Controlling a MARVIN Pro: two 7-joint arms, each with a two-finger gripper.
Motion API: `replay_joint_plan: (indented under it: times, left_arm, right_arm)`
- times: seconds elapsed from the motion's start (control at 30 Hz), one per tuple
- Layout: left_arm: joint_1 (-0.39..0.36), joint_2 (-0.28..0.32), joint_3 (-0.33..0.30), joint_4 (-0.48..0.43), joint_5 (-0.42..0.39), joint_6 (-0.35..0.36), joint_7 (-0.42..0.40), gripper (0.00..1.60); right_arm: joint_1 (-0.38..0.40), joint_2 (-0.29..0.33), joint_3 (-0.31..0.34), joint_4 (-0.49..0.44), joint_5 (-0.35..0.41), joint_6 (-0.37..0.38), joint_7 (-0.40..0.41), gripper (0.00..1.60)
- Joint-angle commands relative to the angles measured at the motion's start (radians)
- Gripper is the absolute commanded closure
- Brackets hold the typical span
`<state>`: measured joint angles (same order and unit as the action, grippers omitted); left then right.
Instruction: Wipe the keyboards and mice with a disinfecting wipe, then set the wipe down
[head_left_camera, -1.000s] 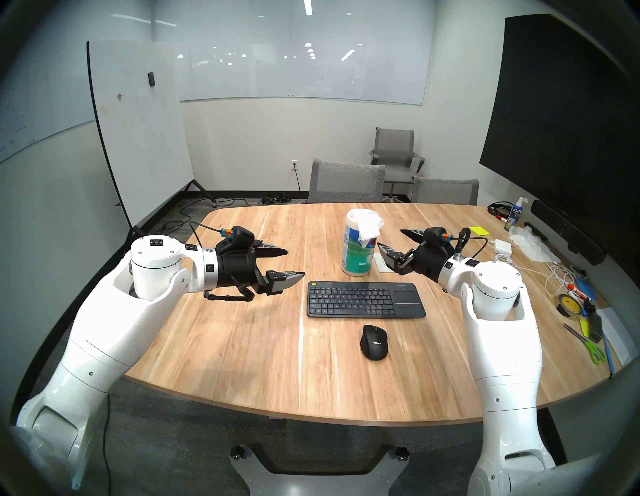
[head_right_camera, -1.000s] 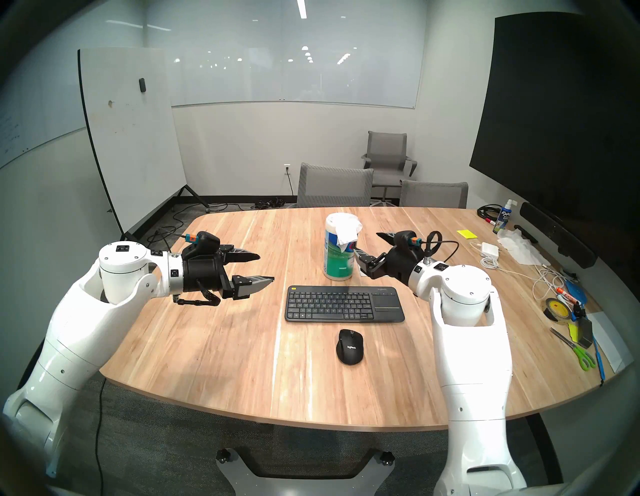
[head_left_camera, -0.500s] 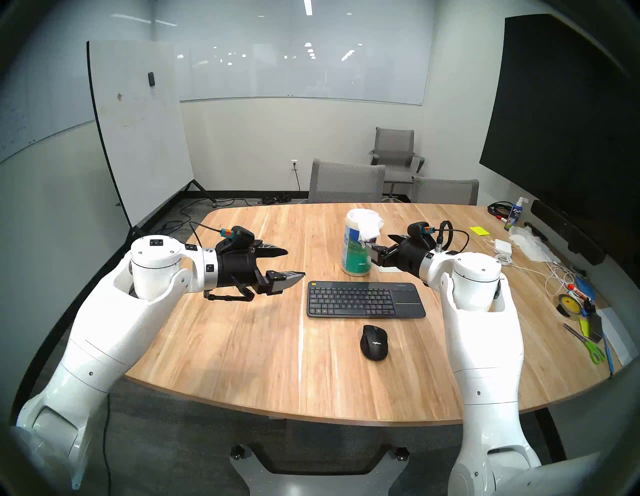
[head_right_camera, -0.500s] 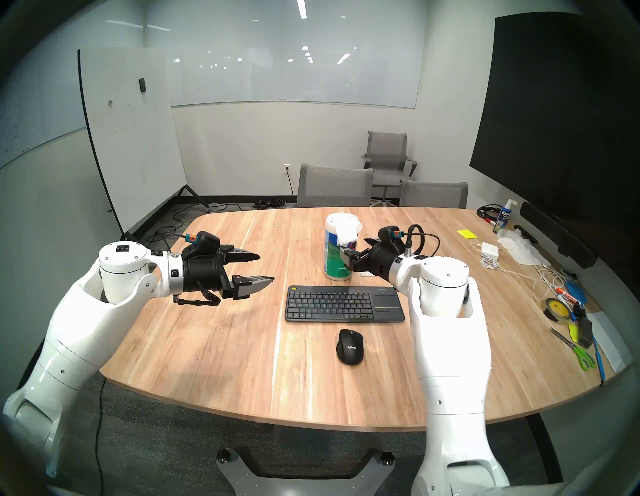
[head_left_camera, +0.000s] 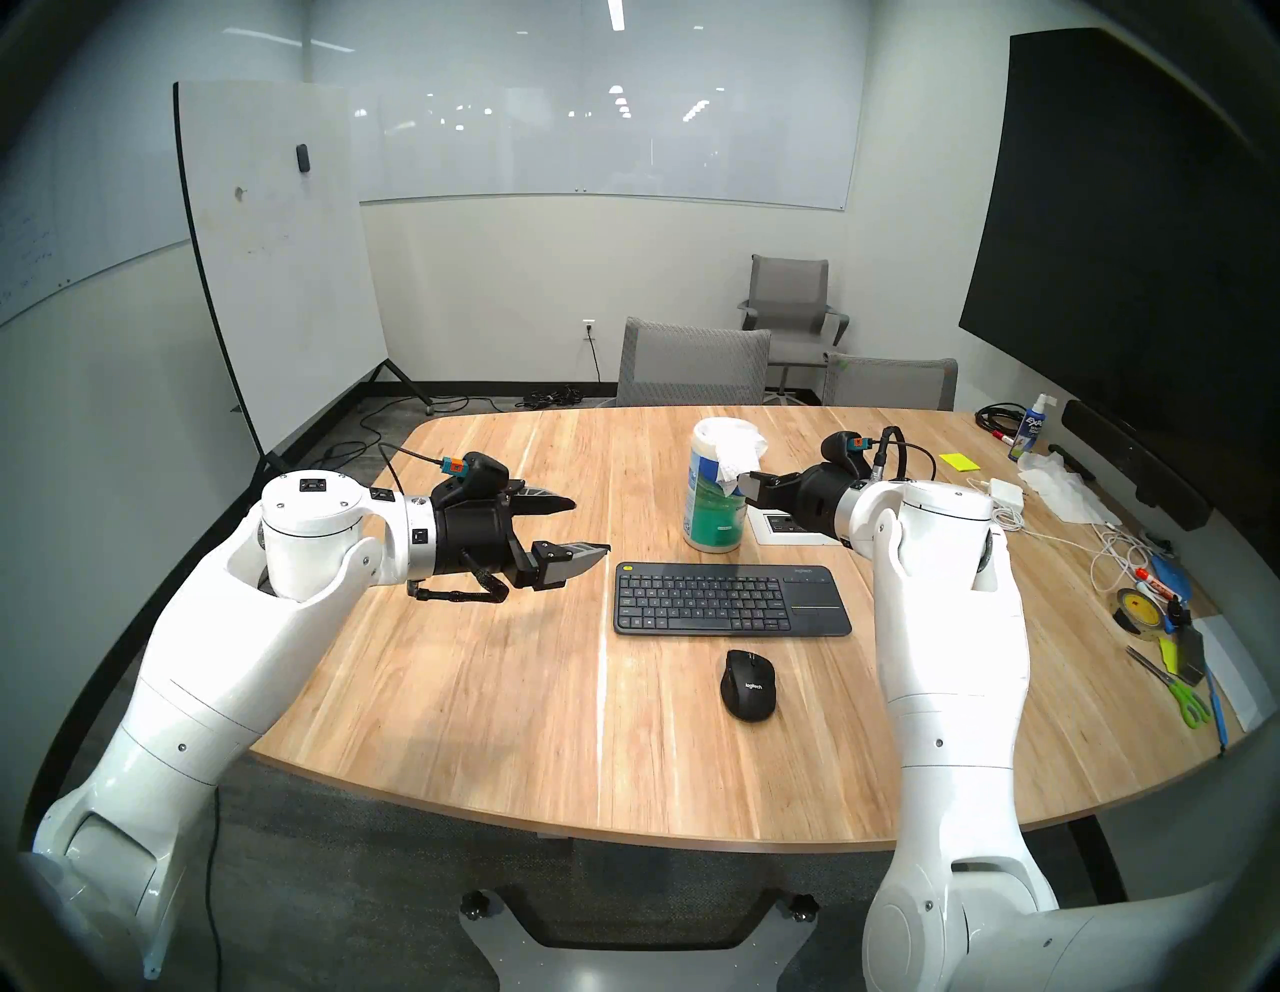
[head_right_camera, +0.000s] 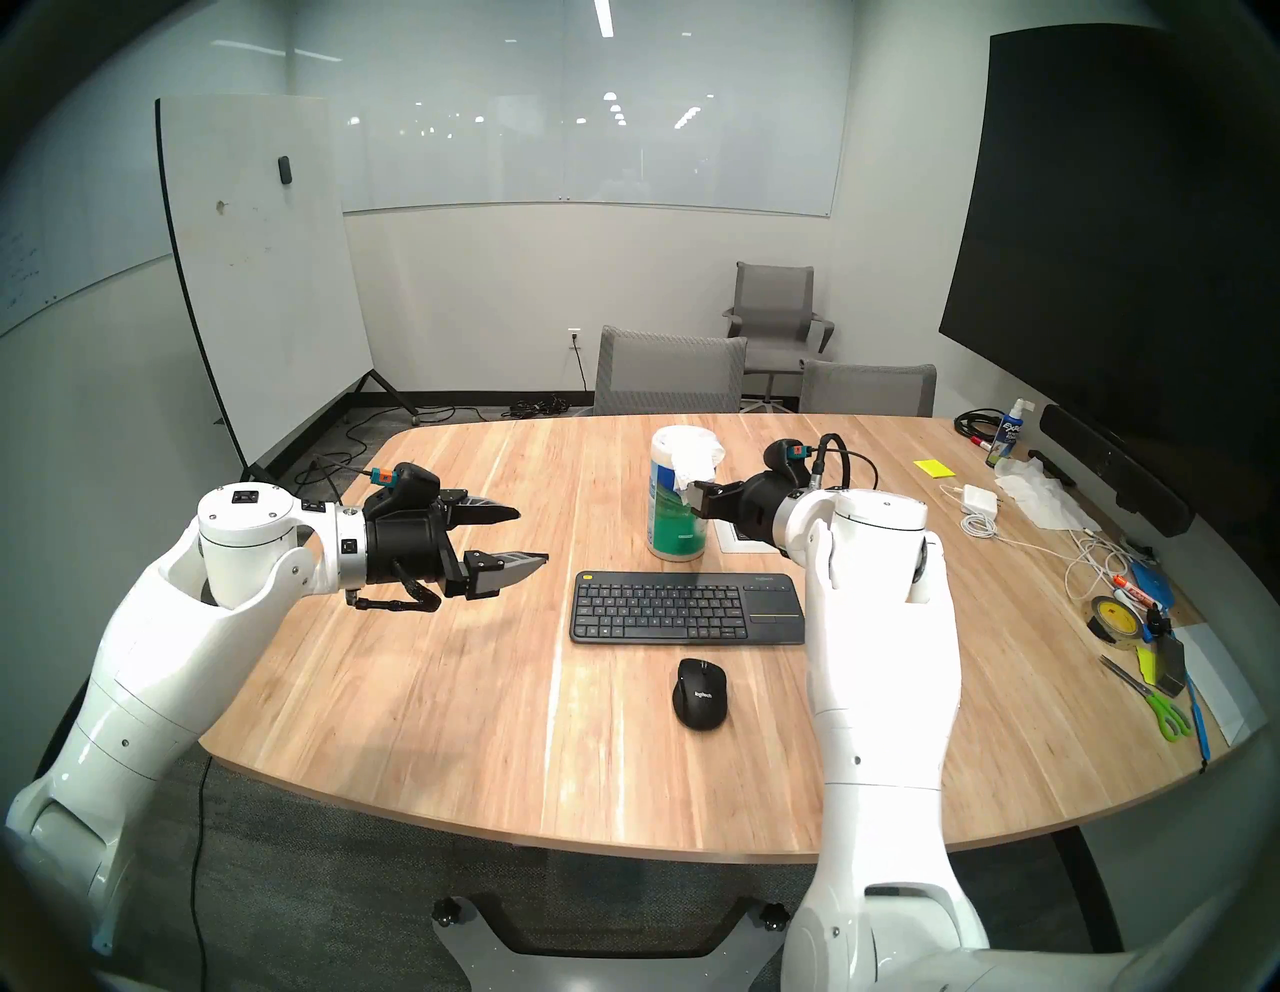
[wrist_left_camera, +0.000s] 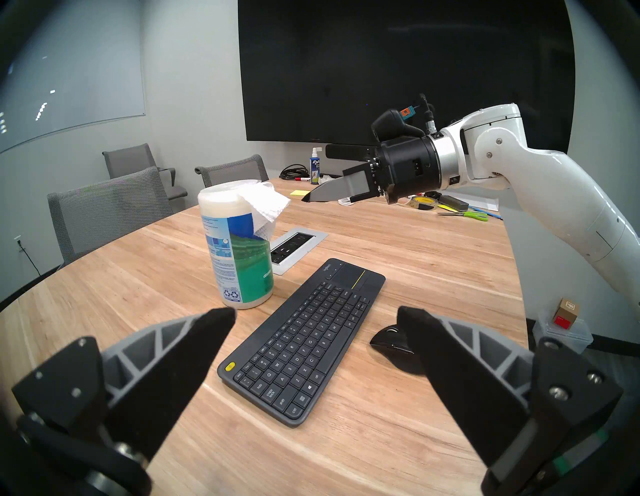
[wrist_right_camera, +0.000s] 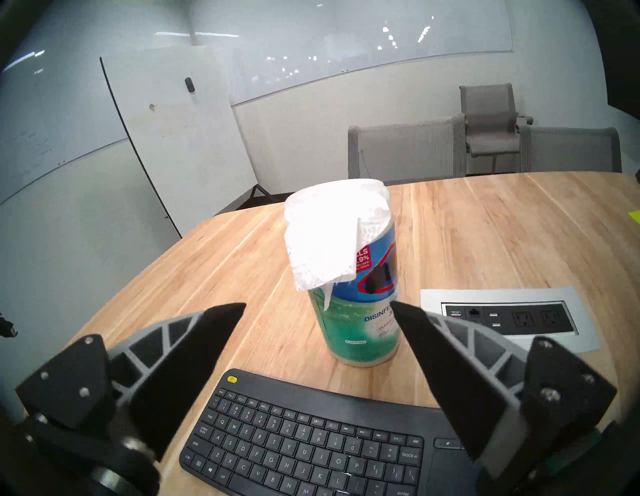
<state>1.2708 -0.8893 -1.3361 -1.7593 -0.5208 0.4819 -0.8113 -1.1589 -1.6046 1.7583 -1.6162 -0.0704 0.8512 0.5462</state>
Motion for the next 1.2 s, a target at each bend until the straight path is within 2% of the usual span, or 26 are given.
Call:
replay_joint_plan:
  times: [0.0, 0.3, 0.57, 1.17]
  left_arm:
    - [-0.008, 0.001, -0.006, -0.01, -0.001, -0.001, 0.0, 0.0]
    - [-0.007, 0.001, -0.006, -0.01, -0.001, -0.001, 0.0, 0.0]
    - [-0.007, 0.001, -0.007, -0.01, -0.001, -0.001, 0.001, 0.0]
    - [-0.007, 0.001, -0.007, -0.011, -0.002, -0.001, 0.001, 0.0]
  right_arm:
    - [0.098, -0.031, 0.029, 0.021, 0.036, 0.066, 0.001, 0.0]
    - [0.129, -0.044, 0.042, 0.079, 0.051, 0.08, 0.004, 0.0]
    - [0.134, -0.058, 0.038, 0.117, 0.047, 0.056, -0.001, 0.0]
    - [0.126, -0.063, 0.031, 0.141, 0.036, 0.023, -0.026, 0.0]
